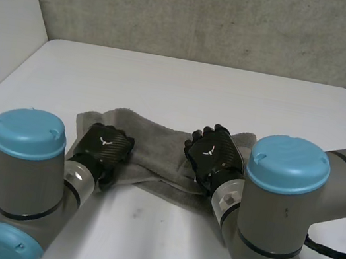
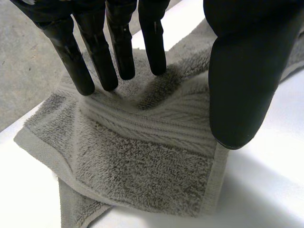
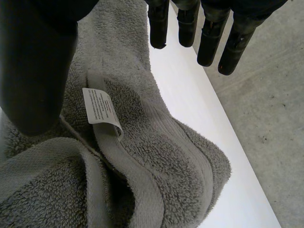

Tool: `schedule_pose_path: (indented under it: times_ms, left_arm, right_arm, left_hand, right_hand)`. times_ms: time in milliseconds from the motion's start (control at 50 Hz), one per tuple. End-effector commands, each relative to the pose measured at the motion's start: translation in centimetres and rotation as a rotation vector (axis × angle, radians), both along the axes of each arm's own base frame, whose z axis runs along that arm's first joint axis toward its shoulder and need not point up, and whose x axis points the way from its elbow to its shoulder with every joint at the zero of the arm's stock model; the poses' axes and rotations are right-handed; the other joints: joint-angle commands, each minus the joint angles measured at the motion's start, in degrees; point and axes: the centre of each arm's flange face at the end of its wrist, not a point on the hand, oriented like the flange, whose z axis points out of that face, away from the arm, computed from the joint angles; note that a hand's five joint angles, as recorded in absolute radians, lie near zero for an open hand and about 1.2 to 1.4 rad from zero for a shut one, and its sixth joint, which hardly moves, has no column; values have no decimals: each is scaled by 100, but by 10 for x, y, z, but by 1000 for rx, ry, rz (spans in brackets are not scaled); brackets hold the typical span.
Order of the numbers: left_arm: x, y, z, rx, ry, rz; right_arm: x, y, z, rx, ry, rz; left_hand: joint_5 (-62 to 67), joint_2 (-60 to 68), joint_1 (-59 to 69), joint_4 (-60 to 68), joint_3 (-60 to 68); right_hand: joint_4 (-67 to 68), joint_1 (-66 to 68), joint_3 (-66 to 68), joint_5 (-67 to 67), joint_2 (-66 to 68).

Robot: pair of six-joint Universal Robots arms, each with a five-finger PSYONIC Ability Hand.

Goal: Fold the towel.

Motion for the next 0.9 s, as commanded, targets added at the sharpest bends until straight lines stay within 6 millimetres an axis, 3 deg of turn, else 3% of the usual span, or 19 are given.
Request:
schedule_pose_path:
  times_ms: [20,220,340,360,380,480,540,560,580,600,640,660,680,700,720,740,760,800,900]
  left_arm:
    - [-3,-6,-11,-48,-58,-25]
    - [-5,-11,-10,-130,-109,-45]
    - [-3,-16,-8,-138,-110,-35]
    - [-3,-17,-7,-142,-107,-33]
    - [-2,-19,-6,-146,-105,-28]
    - [1,-32,2,-171,-93,0]
    - [3,-44,11,-201,-81,25]
    - [3,-44,11,-201,-81,25]
    - [6,-54,19,-224,-77,43]
    - [10,-65,29,-253,-68,69]
    - [16,-77,42,-288,-55,100]
    - [16,-77,42,-288,-55,100]
    - [21,-86,57,-328,-37,124]
    - [25,-92,74,-367,-15,144]
    - [25,-92,74,-368,-15,144]
    - [27,-96,88,-396,2,153]
    - [29,-97,101,-422,19,161]
    - [29,-98,110,-439,32,164]
    - [30,-91,128,-447,88,166]
  right_arm:
    - [6,-6,-17,-6,-9,9]
    - [14,-21,-48,-7,68,-5]
    - [13,-36,-48,-73,109,-79]
    - [12,-42,-45,-94,98,-104]
    - [12,-42,-45,-94,98,-105]
    - [10,-69,-18,-199,16,-165]
    - [8,-77,-8,-220,-10,-184]
    - [4,-84,4,-242,-35,-204]
    - [-2,-91,18,-265,-63,-227]
    - [-2,-91,18,-266,-63,-228]
    - [-13,-101,44,-291,-149,-271]
    - [-13,-101,44,-291,-150,-272]
    - [-18,-103,58,-284,-221,-286]
    - [-18,-103,58,-284,-221,-287]
    - [-24,-105,71,-269,-303,-298]
    - [-31,-107,85,-253,-396,-302]
    - [-31,-107,85,-253,-397,-302]
    - [-51,-112,108,-206,-538,-293]
    - [-74,-119,116,-73,-622,-254]
  left_hand:
    - [1222,1217,1221,1218,1217]
    - [2786,2781,2784,2781,2780]
    - [3341,3337,3340,3337,3336]
    - [3691,3686,3690,3687,3686]
    - [4161,4156,4160,4157,4156]
    - [4936,4931,4934,4931,4930]
    - [4937,4932,4936,4933,4932]
    - [4937,4932,4936,4933,4932]
    - [4937,4932,4936,4933,4932]
    - [4937,4932,4936,4933,4932]
    - [4937,4932,4936,4933,4932]
    - [4937,4932,4936,4933,4932]
    - [4937,4932,4936,4933,4932]
    - [4937,4932,4936,4933,4932]
    - [4937,4932,4936,4933,4932]
    - [4937,4932,4936,4933,4932]
    - [4937,4932,4936,4933,4932]
    - [4937,4932,4936,4933,4932]
    - [4937,4932,4936,4933,4932]
  right_hand:
    - [-229,-98,-166,-134,-155]
    - [460,592,523,556,534]
    - [3110,3241,3173,3205,3184]
    - [3984,4115,4047,4079,4058]
    - [3993,4124,4055,4088,4067]
    - [6558,6689,6620,6653,6632]
    - [6560,6692,6623,6656,6634]
    - [6560,6692,6623,6656,6634]
    - [6560,6692,6623,6656,6634]
    - [6560,6692,6623,6656,6634]
    - [6560,6692,6623,6656,6634]
    - [6560,6692,6623,6656,6634]
    - [6560,6692,6623,6656,6634]
    - [6560,6692,6623,6656,6634]
    - [6560,6692,6623,6656,6634]
    - [6560,6692,6623,6656,6634]
    - [6560,6692,6623,6656,6634]
    - [6560,6692,6623,6656,6634]
    - [6560,6692,6623,6656,6634]
